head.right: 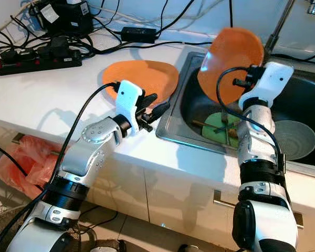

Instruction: Kitchen organization

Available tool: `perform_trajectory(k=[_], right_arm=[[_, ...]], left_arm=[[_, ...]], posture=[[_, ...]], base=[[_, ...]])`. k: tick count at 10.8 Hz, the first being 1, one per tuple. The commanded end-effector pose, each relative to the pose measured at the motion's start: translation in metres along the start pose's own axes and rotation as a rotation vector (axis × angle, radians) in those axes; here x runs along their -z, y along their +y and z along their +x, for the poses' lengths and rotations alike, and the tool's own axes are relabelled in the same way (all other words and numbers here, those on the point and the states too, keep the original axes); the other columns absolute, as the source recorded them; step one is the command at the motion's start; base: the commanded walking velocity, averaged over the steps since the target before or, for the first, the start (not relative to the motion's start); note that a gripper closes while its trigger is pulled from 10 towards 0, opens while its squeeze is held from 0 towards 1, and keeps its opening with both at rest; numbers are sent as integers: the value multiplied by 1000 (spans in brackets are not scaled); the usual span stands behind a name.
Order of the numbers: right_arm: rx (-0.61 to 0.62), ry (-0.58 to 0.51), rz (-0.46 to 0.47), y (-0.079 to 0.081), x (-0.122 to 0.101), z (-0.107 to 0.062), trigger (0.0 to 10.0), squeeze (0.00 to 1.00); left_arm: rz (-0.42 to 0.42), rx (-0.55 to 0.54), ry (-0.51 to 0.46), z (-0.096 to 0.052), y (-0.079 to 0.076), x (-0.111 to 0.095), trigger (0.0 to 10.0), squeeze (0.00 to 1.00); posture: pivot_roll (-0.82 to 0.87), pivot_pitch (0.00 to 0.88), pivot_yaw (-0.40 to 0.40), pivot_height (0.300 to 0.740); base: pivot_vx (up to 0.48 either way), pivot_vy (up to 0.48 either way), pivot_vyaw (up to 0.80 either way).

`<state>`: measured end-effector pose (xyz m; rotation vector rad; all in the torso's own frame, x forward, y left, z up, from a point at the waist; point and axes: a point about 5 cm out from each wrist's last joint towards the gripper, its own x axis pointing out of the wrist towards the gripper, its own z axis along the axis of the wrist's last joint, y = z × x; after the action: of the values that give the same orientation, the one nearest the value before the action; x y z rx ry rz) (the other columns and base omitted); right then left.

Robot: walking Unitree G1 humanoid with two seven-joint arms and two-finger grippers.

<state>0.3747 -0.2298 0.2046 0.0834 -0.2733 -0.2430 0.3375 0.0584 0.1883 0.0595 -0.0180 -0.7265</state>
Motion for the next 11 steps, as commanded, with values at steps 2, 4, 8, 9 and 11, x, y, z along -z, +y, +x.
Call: perform_trajectory(k=[2,4,8,9,11], right_arm=[[3,14,-167,-3,6,-1,10000,0],[-27,81,-228,1,19,-4,10000,0],[-99,218,-347,6,51,-15,10000,0],[-116,227,-367,8,53,-16,10000,0],[-133,237,-364,11,57,-18,10000,0]], left_arm=[[28,29,16,-3,-4,0,10000,0],[35,43,20,-3,-6,0,10000,0],[39,67,35,-6,-9,1,10000,0],[40,64,39,-7,-9,1,10000,0],[40,64,43,-8,-10,2,10000,0]], posture=[[89,62,3,740],[90,68,4,740],[99,81,0,740],[101,84,-1,740],[105,88,-6,740]], base=[[0,0,0],[0,0,0],[0,0,0],[0,0,0],[0,0,0]])
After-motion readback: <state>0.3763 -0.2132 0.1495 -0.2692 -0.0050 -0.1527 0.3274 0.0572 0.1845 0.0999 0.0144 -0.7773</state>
